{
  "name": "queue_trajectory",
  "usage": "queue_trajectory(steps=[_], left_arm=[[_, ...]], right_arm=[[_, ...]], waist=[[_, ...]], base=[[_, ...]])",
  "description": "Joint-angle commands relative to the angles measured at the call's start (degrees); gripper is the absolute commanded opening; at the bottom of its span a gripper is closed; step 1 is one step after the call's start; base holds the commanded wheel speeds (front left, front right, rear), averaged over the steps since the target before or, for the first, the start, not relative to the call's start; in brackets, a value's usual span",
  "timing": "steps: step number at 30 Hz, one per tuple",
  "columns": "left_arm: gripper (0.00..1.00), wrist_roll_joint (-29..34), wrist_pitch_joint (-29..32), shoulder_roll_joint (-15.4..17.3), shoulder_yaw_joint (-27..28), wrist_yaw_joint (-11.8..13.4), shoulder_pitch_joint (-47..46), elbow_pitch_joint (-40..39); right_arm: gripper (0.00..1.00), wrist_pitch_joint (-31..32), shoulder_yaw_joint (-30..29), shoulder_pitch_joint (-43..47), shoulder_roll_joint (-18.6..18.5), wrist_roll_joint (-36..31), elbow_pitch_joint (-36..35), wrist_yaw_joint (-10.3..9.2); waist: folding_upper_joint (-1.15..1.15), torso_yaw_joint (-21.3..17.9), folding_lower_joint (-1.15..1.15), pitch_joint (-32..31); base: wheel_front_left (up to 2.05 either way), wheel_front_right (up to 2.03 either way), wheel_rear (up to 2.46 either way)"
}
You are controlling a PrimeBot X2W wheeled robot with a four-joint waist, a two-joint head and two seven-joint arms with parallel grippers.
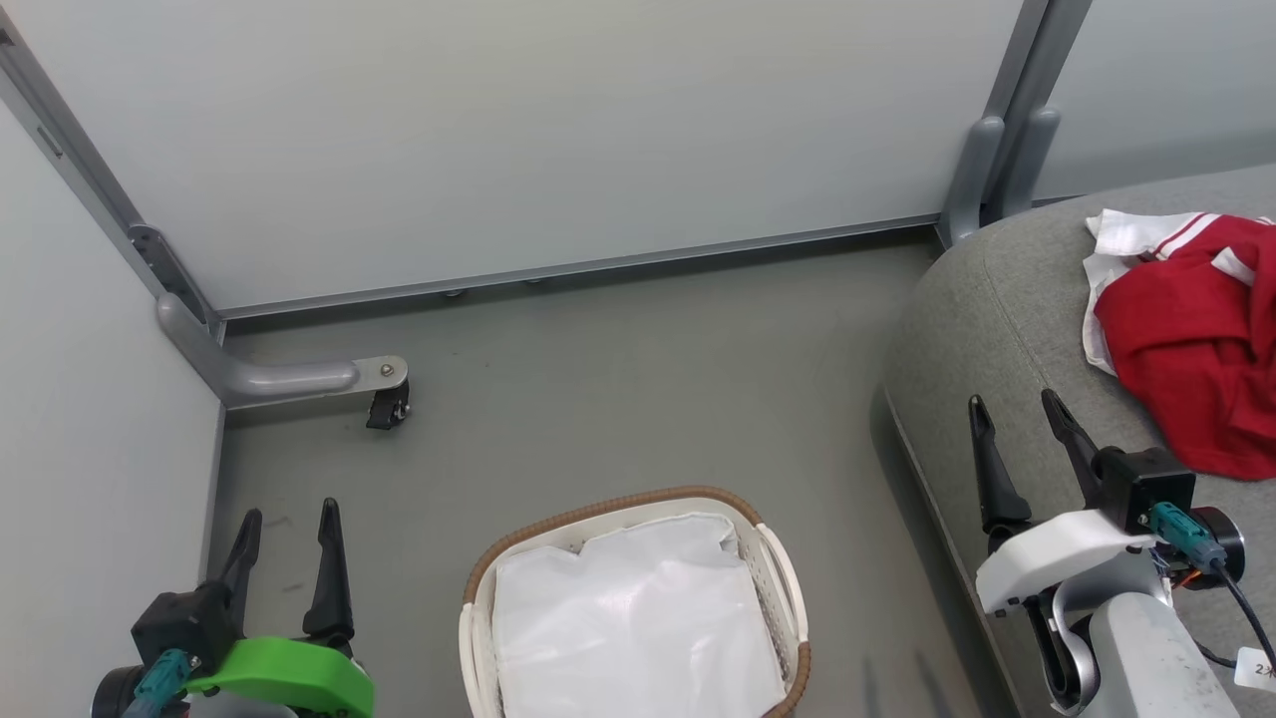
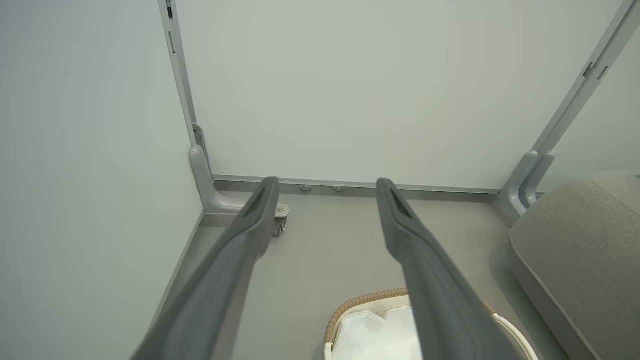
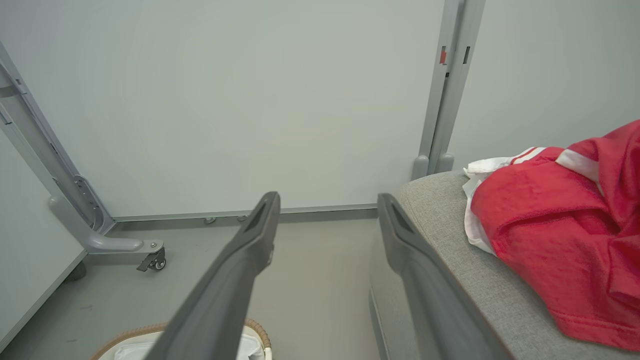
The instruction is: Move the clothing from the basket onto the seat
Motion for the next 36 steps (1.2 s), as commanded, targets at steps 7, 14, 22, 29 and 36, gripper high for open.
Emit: queue_trajectory(steps=[7,14,22,29,36], left_arm=[[1.00,0.9,0.0,-0.7,1.6,0.0,2.0,-0.4],[1.00,-2.4,0.0,-0.4,-0.3,0.0,2.6,-0.9],[0.00,-5.9,1.0,-1.3,-0.4,0.0,2.0,0.7],[0.00,-12.6,3.1,-1.6,0.5,0.0,1.5,0.0],[0.00,-18.6,4.9,-1.9,1.3,0.0,1.0,-0.6]], right_arm=[[1.00,-0.3,0.4,2.2,-0.2,1.0,0.2,-0.08],[1.00,-0.3,0.8,2.8,-0.2,1.5,0.4,-0.08],[0.00,1.5,0.1,2.5,0.5,4.4,2.4,0.00],[0.00,3.5,-0.1,3.1,0.4,12.6,1.2,-0.01],[0.00,5.0,-0.1,3.7,0.4,19.8,0.0,-0.01]], waist=[[0.00,0.5,0.00,-1.4],[0.00,0.6,0.00,-1.9],[0.00,0.7,0.00,-1.9],[0.00,0.7,0.00,-1.9],[0.00,0.8,0.00,-1.9]], base=[[0.00,0.00,0.00],[0.00,0.00,0.00],[0.00,0.00,0.00],[0.00,0.00,0.00],[0.00,0.00,0.00]])
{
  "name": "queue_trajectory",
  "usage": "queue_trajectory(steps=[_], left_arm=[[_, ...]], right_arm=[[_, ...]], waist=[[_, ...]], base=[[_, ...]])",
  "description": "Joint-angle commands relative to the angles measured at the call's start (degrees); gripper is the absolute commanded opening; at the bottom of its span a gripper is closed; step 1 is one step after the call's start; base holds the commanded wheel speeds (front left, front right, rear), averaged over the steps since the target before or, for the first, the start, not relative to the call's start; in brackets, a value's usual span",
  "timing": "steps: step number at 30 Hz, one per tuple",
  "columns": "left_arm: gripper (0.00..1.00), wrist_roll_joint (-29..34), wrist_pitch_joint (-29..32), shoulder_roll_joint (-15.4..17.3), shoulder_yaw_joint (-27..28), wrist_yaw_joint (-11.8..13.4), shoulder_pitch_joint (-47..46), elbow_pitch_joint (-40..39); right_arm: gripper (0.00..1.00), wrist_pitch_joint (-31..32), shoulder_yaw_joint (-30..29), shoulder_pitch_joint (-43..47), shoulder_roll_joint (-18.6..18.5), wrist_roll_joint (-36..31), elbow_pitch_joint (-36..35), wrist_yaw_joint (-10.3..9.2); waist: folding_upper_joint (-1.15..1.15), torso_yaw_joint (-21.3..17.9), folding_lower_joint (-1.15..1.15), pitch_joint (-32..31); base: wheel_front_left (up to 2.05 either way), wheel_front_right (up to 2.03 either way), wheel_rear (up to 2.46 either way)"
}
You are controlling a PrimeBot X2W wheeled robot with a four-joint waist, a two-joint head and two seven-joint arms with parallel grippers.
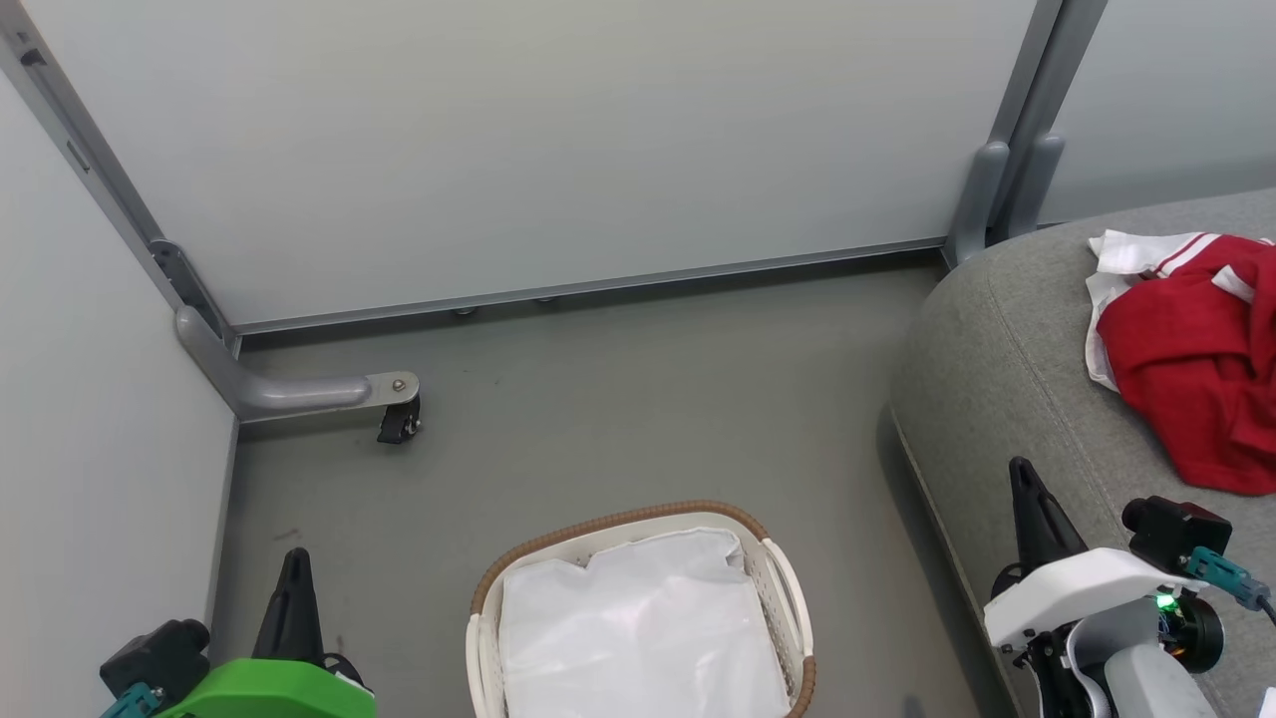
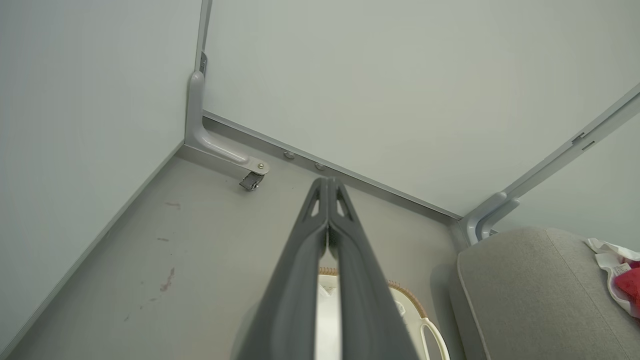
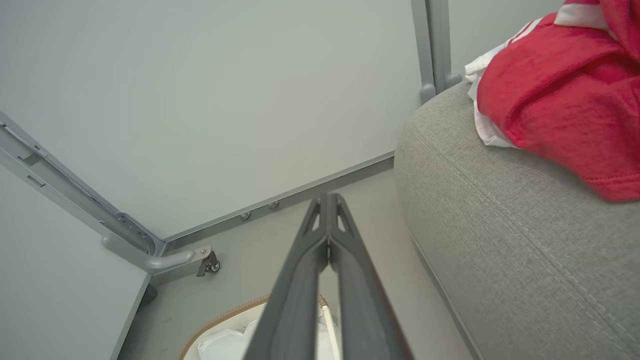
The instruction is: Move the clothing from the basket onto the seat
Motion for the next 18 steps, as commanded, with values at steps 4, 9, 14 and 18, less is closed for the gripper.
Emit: queue_trajectory(steps=[4,9,14,18], left_arm=[[0.00,-4.4,1.2,0.0,0.9,0.0,-1.9,-1.4],[0.00,-8.4,2.4,-0.1,1.4,0.0,-2.2,-1.8],[0.00,-12.0,3.5,-0.3,1.9,0.0,-2.5,-2.2],[0.00,-14.8,4.4,-0.4,2.2,0.0,-2.7,-2.5]], right_arm=[[0.00,1.1,-0.3,-0.3,-0.4,5.5,-1.7,-0.01],[0.00,2.3,-0.5,0.0,-0.4,10.2,-2.3,-0.02],[0.00,3.4,-0.7,0.2,-0.5,14.4,-2.8,-0.02],[0.00,4.2,-0.9,0.3,-0.5,17.7,-3.3,-0.02]], waist=[[0.00,0.0,0.00,0.0],[0.00,0.1,0.00,0.0],[0.00,0.1,0.00,0.0],[0.00,0.2,0.00,0.0]], base=[[0.00,0.00,0.00],[0.00,0.00,0.00],[0.00,0.00,0.00],[0.00,0.00,0.00]])
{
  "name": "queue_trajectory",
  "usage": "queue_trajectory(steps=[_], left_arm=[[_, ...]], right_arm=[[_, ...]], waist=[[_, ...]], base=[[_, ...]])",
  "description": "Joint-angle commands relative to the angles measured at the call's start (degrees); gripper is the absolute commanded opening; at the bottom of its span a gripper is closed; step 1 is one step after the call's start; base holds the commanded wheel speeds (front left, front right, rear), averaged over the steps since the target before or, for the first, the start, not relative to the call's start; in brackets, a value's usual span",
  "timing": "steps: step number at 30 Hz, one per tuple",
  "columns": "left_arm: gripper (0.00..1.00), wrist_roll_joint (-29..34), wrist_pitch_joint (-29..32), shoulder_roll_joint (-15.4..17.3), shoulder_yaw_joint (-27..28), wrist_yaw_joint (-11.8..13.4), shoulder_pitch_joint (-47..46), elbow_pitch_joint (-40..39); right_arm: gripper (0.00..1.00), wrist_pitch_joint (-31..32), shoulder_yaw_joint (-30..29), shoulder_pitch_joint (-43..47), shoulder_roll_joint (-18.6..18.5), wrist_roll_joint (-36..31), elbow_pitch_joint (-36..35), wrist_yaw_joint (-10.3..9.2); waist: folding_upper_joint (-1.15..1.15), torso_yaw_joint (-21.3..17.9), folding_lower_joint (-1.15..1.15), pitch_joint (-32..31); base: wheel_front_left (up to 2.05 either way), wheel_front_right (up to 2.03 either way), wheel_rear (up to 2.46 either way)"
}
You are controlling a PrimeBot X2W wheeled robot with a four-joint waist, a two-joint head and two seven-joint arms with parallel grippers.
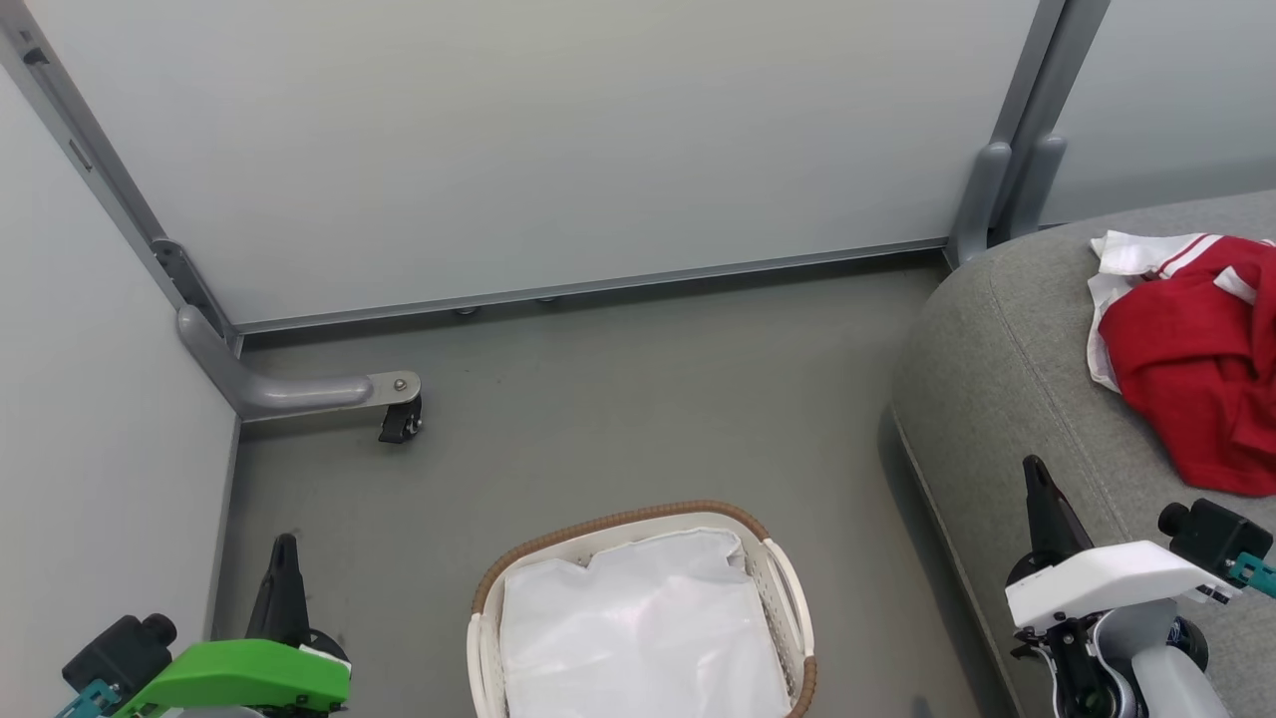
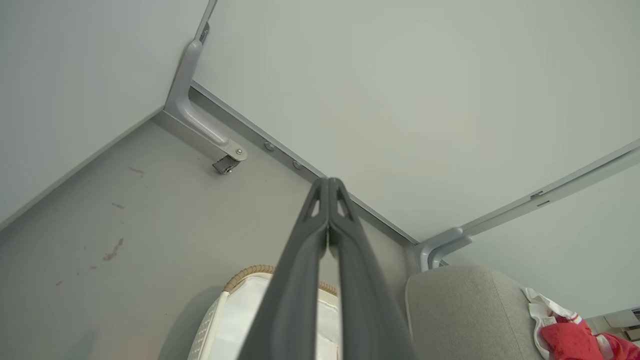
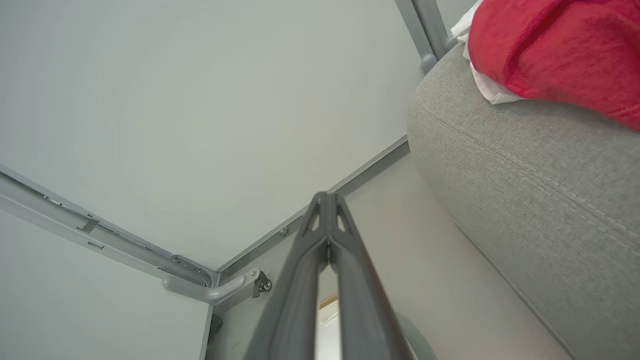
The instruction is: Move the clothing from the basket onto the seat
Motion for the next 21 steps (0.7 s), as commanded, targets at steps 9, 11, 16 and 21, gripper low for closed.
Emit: queue_trajectory(steps=[9,11,16,21], left_arm=[[0.00,-7.0,2.1,-0.1,1.2,0.0,-2.2,-1.5],[0.00,-8.2,2.5,-0.2,1.3,0.0,-2.2,-1.6],[0.00,-11.2,3.4,-0.3,1.8,0.0,-2.5,-1.9],[0.00,-14.0,4.2,-0.5,2.1,0.0,-2.7,-2.2]], right_arm=[[0.00,2.1,-0.5,0.1,-0.5,8.3,-1.9,-0.03],[0.00,2.5,-0.6,0.2,-0.5,9.7,-2.0,-0.03],[0.00,3.4,-0.8,0.4,-0.5,13.3,-2.5,-0.03],[0.00,4.3,-0.9,0.5,-0.5,16.6,-2.9,-0.03]], waist=[[0.00,0.1,0.00,0.0],[0.00,0.1,0.00,0.0],[0.00,0.1,0.00,0.0],[0.00,0.2,0.00,0.0]], base=[[0.00,0.00,0.00],[0.00,0.00,0.00],[0.00,0.00,0.00],[0.00,0.00,0.00]])
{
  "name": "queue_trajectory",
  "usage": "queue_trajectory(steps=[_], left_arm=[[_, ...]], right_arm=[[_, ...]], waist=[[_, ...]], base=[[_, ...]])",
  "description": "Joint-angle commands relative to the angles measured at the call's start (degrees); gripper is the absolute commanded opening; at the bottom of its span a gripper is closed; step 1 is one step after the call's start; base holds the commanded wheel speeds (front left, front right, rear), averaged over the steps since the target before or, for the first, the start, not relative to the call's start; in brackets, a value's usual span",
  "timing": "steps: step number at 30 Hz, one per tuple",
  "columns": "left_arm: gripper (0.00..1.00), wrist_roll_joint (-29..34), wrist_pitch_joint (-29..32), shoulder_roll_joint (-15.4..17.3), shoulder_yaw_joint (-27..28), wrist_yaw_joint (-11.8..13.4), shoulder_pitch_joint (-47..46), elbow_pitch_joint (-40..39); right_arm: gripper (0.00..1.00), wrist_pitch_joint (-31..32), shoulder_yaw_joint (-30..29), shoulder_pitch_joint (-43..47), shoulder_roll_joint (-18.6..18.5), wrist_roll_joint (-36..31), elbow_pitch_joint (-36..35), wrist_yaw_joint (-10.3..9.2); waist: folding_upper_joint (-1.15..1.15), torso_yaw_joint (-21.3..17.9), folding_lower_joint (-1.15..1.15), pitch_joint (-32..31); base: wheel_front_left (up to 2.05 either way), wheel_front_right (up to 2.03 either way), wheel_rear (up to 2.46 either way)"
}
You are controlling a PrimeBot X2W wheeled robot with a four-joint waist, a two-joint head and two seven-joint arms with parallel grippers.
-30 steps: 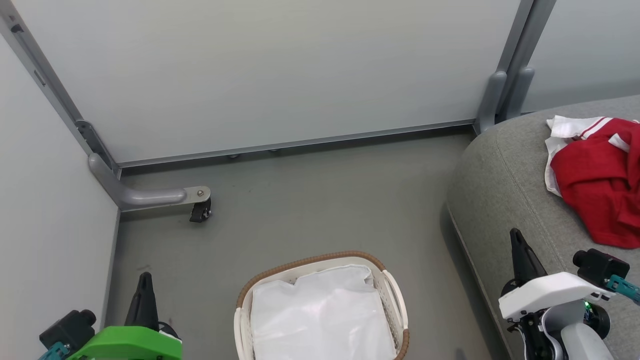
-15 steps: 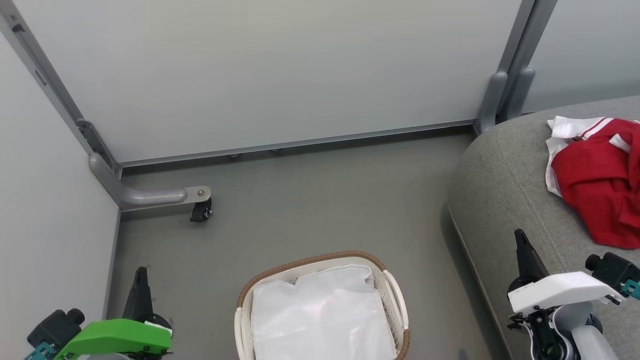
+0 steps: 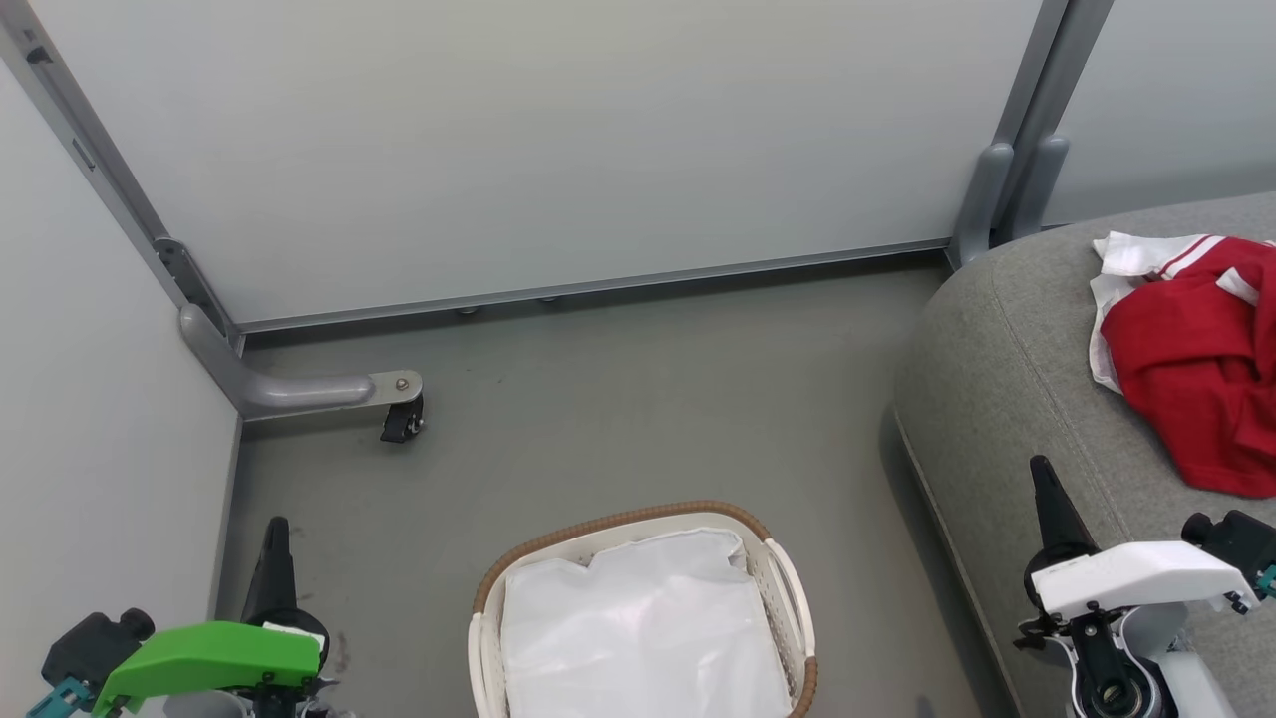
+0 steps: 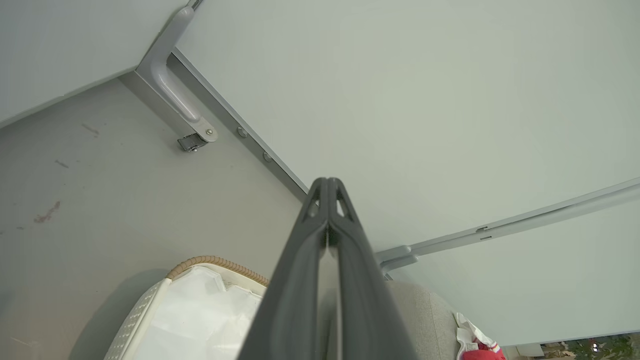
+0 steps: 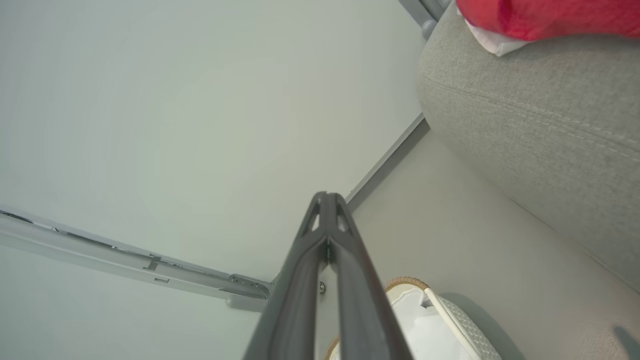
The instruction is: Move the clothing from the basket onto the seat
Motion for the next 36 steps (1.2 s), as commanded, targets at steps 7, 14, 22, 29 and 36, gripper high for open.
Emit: queue_trajectory(steps=[7,14,22,29,36], left_arm=[[0.00,-4.8,1.3,-0.2,0.9,0.0,-1.8,-1.0],[0.00,-8.3,2.4,-0.4,1.3,0.0,-2.1,-1.4],[0.00,-12.2,3.5,-0.5,1.9,0.0,-2.3,-1.8],[0.00,-15.2,4.4,-0.6,2.3,0.0,-2.6,-2.0],[0.00,-18.2,5.4,-0.8,2.6,0.0,-2.8,-2.3]], right_arm=[[0.00,1.5,-0.4,0.1,-0.4,5.6,-1.4,-0.02],[0.00,2.5,-0.6,0.4,-0.5,9.7,-1.9,-0.03],[0.00,3.6,-0.8,0.6,-0.5,14.3,-2.5,-0.03],[0.00,4.6,-1.0,0.8,-0.6,17.9,-2.9,-0.04],[0.00,5.5,-1.2,0.9,-0.6,21.5,-3.3,-0.04]], waist=[[0.00,0.1,0.00,0.0],[0.00,0.1,0.00,0.0],[0.00,0.2,0.00,0.0],[0.00,0.2,0.00,0.0],[0.00,0.3,0.00,0.0]], base=[[0.00,0.00,0.00],[0.00,0.00,0.00],[0.00,0.00,0.00],[0.00,0.00,0.00],[0.00,0.00,0.00]])
